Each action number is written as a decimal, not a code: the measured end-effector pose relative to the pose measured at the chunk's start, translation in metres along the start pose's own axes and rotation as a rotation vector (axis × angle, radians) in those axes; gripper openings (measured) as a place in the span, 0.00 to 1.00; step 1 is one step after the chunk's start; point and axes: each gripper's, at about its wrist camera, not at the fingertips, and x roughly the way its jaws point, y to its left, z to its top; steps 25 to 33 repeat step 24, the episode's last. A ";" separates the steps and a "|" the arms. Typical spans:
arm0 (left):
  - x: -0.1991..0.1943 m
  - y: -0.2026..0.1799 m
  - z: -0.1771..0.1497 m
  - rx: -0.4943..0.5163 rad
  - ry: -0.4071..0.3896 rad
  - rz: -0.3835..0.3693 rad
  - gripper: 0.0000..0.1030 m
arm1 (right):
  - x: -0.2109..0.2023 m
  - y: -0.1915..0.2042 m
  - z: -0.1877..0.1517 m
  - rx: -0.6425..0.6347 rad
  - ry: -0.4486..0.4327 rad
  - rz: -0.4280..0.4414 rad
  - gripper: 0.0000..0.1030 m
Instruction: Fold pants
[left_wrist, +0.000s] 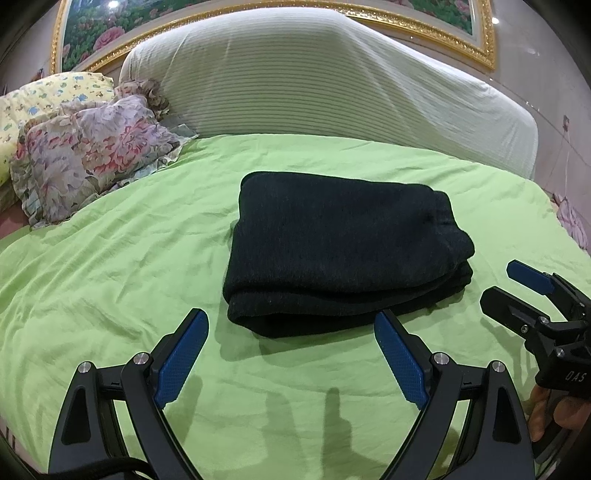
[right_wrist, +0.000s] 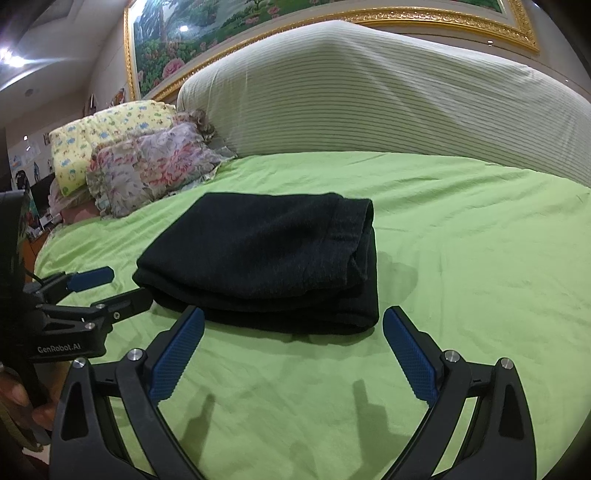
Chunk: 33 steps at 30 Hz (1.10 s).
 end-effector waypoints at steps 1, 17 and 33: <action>0.000 0.001 0.001 -0.004 -0.002 0.002 0.89 | 0.000 0.001 0.002 -0.003 -0.002 0.001 0.95; 0.003 0.001 0.022 -0.031 -0.001 0.003 0.89 | 0.005 -0.009 0.024 0.026 0.014 -0.001 0.95; 0.003 -0.002 0.027 -0.021 -0.001 0.018 0.89 | 0.007 -0.010 0.026 0.022 0.020 0.001 0.95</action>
